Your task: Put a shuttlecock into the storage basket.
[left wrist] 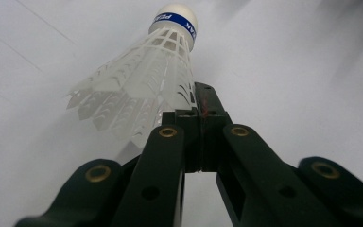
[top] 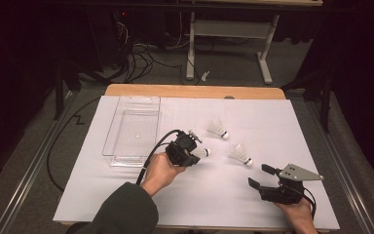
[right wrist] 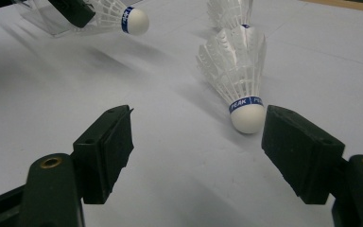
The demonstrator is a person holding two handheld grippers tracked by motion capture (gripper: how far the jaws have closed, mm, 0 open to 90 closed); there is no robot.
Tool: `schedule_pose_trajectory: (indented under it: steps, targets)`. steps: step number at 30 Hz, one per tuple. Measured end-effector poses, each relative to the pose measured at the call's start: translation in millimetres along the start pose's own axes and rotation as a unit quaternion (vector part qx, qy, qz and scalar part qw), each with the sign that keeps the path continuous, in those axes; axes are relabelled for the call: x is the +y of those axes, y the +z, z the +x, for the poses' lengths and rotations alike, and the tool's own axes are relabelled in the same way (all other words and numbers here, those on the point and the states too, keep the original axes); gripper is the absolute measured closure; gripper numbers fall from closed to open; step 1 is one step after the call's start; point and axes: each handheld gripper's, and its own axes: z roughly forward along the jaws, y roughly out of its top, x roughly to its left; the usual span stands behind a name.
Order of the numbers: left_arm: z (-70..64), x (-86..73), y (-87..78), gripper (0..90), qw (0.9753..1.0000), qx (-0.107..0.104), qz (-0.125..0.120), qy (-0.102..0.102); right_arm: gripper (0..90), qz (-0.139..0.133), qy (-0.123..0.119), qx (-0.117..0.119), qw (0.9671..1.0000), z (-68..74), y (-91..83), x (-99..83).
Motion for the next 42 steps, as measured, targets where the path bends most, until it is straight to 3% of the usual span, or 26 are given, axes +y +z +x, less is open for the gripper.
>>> schedule_pose_trajectory:
  steps: [16,32,42]
  targets:
    - [1.7,-15.3,-22.3,89.9,0.9985,0.0,-0.053,-0.008,25.8,-0.002,-0.002,-0.001,1.0,0.4,-0.2,0.0]
    - [10.2,-32.1,-42.6,89.9,0.996,0.016,-0.086,-0.018,25.8,-0.001,-0.002,-0.002,1.0,0.9,-0.2,0.1]
    - [13.4,-36.9,-49.3,89.9,0.995,0.026,-0.094,-0.023,25.8,0.0,-0.002,-0.002,1.0,0.8,-0.1,0.0]
